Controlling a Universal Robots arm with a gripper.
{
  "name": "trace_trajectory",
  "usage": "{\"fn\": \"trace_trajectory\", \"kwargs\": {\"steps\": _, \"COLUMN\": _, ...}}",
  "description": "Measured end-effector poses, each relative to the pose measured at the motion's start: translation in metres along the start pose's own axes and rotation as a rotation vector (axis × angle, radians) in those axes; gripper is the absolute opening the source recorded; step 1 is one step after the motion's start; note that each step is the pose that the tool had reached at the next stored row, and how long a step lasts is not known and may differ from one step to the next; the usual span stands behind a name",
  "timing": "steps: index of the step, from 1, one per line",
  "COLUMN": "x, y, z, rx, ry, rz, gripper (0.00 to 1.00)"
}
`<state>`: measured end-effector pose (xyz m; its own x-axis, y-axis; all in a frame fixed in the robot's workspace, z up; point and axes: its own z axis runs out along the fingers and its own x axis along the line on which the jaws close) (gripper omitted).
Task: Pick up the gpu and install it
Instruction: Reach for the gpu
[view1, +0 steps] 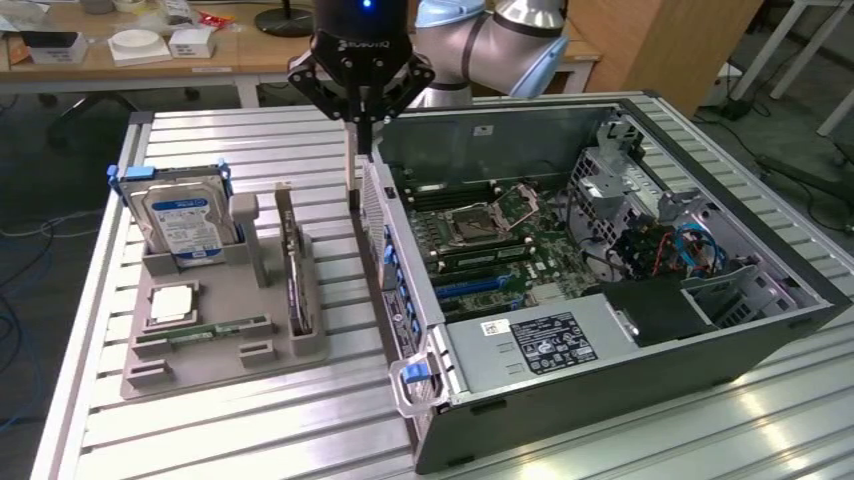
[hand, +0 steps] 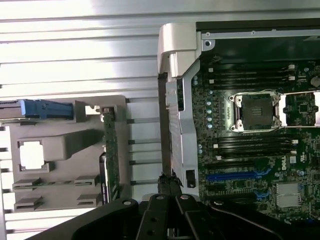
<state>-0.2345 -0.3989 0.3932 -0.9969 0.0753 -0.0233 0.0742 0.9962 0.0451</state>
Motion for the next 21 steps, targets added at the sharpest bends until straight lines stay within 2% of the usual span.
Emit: {"fn": "trace_trajectory", "kwargs": {"steps": 21, "x": 0.034, "y": -0.0025, "z": -0.0004, "rx": 0.0001, "ry": 0.0003, "rz": 0.0, "gripper": 0.1}}
